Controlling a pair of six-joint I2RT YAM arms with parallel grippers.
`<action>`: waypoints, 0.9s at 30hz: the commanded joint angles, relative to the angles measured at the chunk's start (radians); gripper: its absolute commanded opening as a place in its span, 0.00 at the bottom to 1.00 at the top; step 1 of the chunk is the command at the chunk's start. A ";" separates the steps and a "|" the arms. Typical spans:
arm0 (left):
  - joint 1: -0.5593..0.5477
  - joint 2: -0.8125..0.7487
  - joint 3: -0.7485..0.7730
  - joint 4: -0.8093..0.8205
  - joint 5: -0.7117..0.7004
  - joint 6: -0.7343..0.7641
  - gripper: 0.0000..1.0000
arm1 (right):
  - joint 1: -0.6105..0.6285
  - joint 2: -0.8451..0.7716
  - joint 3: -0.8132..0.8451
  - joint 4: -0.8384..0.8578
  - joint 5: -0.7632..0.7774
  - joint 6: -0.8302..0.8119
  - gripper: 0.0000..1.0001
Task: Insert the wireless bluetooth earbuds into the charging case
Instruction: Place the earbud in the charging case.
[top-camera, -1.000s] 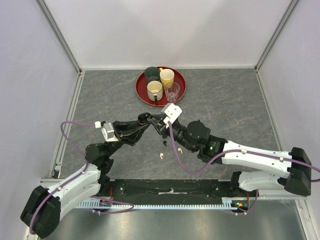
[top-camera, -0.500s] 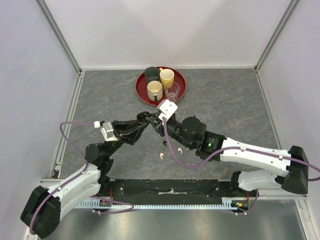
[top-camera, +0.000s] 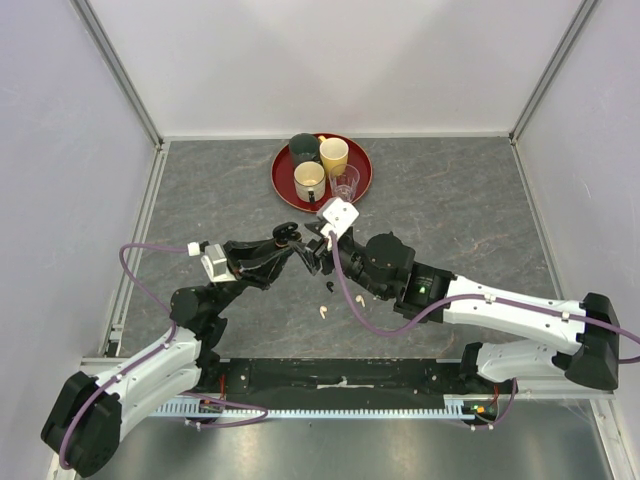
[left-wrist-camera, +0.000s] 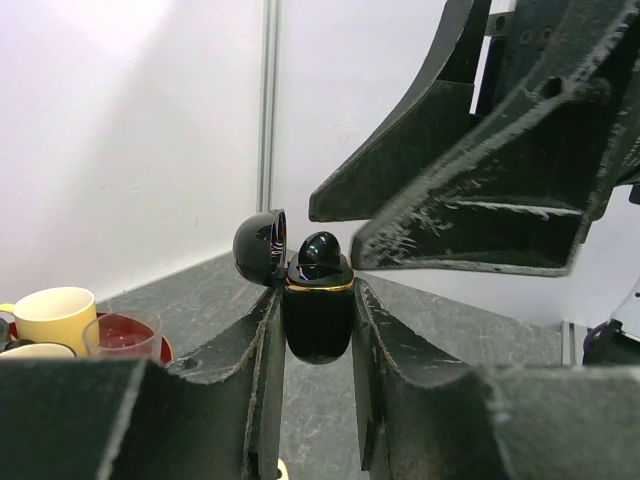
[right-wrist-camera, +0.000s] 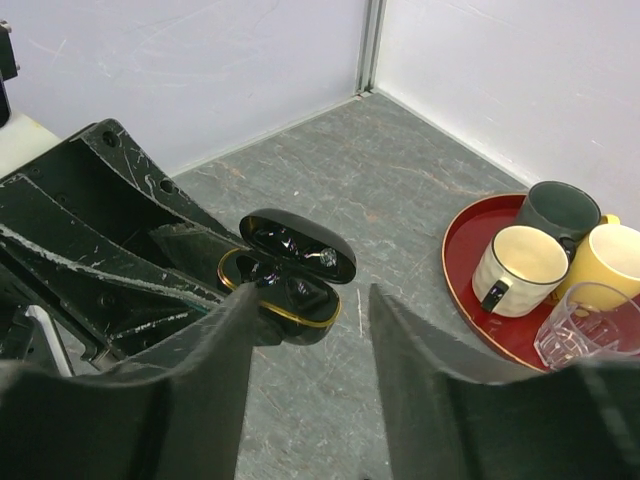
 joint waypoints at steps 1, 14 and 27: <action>0.001 0.002 0.005 0.071 -0.044 0.029 0.02 | 0.005 -0.034 0.020 0.000 0.017 0.028 0.59; 0.001 0.009 0.002 0.082 -0.037 0.024 0.02 | -0.017 -0.103 0.040 0.067 0.089 0.166 0.88; 0.001 -0.014 0.005 0.082 -0.012 0.033 0.02 | -0.256 -0.051 0.210 -0.262 -0.126 0.551 0.91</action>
